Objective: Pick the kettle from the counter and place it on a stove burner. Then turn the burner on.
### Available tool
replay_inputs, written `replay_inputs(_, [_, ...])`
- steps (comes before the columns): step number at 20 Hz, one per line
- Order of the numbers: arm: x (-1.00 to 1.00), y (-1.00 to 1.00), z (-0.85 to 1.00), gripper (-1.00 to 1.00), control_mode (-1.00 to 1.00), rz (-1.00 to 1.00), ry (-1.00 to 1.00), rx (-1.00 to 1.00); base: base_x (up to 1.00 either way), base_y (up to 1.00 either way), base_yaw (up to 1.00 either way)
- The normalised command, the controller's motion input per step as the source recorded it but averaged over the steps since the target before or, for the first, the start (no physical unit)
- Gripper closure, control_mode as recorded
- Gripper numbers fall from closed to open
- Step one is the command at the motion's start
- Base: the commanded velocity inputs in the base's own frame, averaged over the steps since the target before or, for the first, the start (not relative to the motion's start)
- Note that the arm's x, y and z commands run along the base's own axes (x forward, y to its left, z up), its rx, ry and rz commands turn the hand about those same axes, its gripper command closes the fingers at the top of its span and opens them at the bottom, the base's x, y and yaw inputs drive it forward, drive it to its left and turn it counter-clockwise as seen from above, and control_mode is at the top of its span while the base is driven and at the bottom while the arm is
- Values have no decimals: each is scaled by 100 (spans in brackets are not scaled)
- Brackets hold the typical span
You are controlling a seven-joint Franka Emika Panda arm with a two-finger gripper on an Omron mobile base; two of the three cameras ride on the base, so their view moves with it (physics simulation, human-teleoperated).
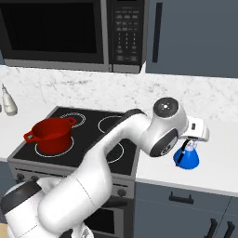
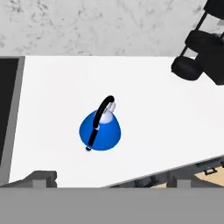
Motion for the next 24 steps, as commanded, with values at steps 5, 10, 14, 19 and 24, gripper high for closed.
replay_inputs(5, [30,-3,-19,-100,-100,0,24,3,0,0,0])
replay_inputs(10, [46,0,-57,-100,-100,-2,27,6,0,0,0])
replay_inputs(14, [52,0,-37,-100,-100,-11,14,19,0,0,0])
replay_inputs(19, [37,0,-26,-100,-100,-20,4,26,0,0,0])
replay_inputs(24, [41,0,-29,-100,-100,-16,0,12,0,0,0])
